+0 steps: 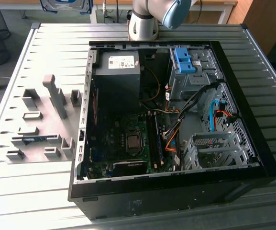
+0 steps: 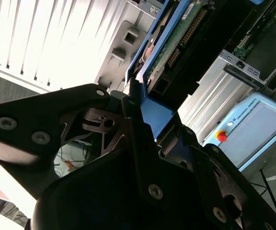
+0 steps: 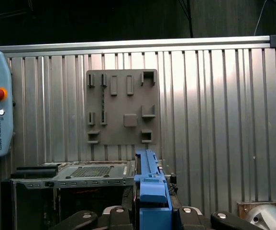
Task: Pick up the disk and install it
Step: 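Pick up the disk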
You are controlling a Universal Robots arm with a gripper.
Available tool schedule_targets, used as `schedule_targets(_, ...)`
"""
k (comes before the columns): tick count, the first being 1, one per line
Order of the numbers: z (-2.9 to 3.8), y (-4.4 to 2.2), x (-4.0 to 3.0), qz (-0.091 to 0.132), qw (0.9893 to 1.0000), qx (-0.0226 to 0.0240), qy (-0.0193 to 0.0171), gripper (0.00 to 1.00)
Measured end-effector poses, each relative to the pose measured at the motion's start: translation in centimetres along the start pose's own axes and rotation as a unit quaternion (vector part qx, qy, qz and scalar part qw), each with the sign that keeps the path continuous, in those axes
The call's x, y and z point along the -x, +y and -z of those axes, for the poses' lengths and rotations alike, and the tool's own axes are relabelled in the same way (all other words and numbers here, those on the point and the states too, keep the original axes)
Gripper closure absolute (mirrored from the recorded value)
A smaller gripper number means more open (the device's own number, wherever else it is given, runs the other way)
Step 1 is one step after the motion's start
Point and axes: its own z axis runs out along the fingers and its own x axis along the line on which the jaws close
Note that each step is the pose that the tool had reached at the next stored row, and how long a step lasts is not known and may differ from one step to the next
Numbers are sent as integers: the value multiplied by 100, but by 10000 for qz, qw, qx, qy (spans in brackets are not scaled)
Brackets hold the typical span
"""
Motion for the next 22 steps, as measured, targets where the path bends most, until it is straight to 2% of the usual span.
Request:
schedule_targets(18, -3, -164, 9, 0, 10000, 0, 0, 63)
schedule_targets(22, -3, -223, 12, 0, 10000, 0, 0, 63)
